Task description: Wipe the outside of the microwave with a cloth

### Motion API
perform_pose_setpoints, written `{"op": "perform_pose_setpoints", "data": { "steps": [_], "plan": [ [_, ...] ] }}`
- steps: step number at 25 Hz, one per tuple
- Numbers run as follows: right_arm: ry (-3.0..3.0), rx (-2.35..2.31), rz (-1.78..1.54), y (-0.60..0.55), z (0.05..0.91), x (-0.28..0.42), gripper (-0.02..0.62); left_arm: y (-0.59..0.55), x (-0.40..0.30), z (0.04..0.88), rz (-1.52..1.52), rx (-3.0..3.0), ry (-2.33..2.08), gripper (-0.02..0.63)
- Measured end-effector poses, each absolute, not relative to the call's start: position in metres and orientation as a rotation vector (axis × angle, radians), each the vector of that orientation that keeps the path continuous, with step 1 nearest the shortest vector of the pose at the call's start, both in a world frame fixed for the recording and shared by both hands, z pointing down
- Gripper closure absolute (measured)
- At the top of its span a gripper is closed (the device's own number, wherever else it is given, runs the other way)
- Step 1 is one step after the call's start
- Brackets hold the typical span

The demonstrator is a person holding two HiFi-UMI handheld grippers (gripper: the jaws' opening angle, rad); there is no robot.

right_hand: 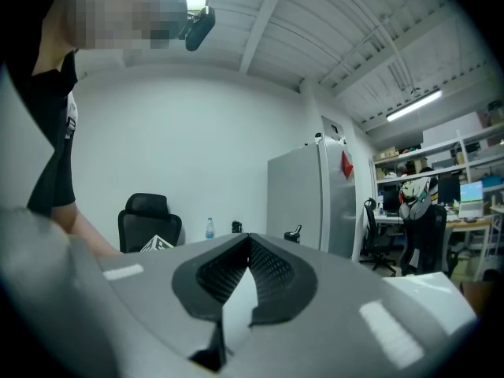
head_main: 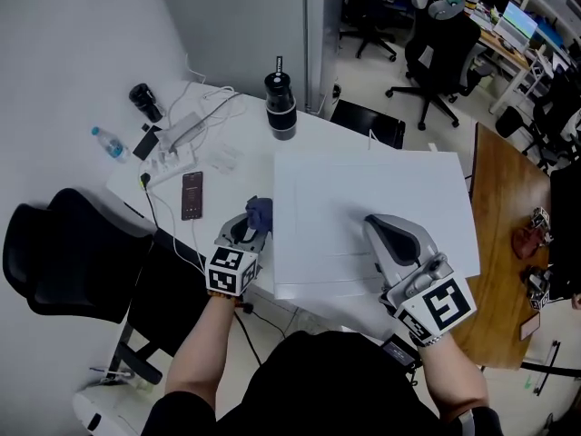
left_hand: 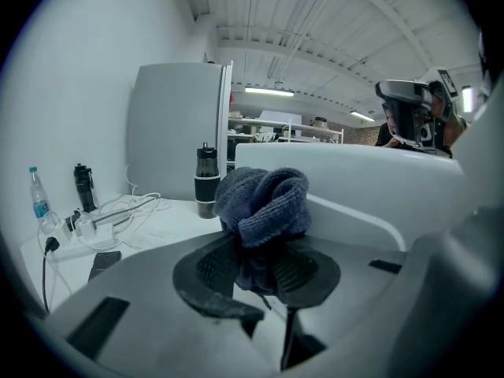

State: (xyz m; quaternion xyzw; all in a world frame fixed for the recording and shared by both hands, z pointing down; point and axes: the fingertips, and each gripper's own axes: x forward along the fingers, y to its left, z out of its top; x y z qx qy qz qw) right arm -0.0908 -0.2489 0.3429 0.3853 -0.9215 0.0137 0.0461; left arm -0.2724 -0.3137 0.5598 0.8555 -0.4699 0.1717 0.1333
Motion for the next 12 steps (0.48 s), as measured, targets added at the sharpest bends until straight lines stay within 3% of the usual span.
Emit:
{"op": "perform_pose_setpoints", "data": {
  "steps": [12],
  "plan": [
    [-2.767, 1.266, 0.028, -0.259, 0.339, -0.072, 0.594, -0.365, -0.274, 0.570, 0.531, 2.447, -1.363, 0.505]
  ]
}}
